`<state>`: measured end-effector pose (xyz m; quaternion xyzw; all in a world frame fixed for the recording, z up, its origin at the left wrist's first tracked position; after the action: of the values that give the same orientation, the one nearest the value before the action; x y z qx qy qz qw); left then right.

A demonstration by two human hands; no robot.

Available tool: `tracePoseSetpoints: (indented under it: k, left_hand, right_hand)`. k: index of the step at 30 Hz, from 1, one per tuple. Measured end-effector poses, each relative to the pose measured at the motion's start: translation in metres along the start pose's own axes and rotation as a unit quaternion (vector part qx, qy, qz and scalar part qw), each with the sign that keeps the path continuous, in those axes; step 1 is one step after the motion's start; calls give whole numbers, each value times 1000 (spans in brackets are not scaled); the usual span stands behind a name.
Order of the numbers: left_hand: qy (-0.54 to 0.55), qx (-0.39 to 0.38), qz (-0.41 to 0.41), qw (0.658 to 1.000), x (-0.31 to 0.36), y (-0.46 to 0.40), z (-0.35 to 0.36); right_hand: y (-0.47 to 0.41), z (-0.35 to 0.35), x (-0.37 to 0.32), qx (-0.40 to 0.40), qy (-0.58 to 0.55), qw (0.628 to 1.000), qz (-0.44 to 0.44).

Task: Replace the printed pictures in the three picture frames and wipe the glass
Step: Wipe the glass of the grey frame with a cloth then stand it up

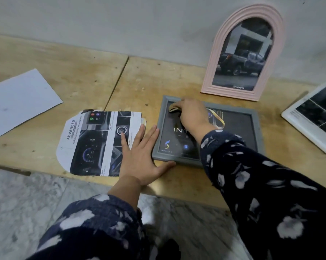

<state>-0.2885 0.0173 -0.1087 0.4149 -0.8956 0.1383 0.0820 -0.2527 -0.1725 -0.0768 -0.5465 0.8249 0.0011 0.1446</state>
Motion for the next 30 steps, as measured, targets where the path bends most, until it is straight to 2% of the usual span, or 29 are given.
tracePoseSetpoints:
  k: [5, 16, 22, 24, 27, 30]
  left_hand:
    - [-4, 3, -6, 1000, -1, 0, 0]
    - [-22, 13, -8, 1000, 1, 2, -1]
    - [-20, 15, -4, 1000, 3, 3, -2]
    - [-22, 12, 0, 1000, 4, 2, -2]
    - [-21, 13, -2, 1000, 4, 2, -3]
    - [-18, 16, -2, 1000, 4, 2, -2]
  right_hand:
    - [19, 1, 0, 2, -37, 999, -6]
    - [93, -8, -24, -50, -3, 997, -52]
    - [103, -10, -19, -136, 0, 990, -36]
    - [94, -15, -11, -155, -69, 985, -3]
    - [60, -38, 10, -80, -185, 975, 90]
    - [21, -52, 20, -4, -128, 987, 94]
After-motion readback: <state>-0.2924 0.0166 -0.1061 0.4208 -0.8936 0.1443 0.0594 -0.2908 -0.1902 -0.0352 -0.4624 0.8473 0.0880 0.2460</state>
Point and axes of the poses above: each hand's wrist, its own y-axis away from the middle knuckle, its own z-axis out of the palm, x = y × z, the point moved 6 cm from there along -y, towards the middle knuckle, and after that the axes turned 10 degrees about x, right-handed, at the moved point
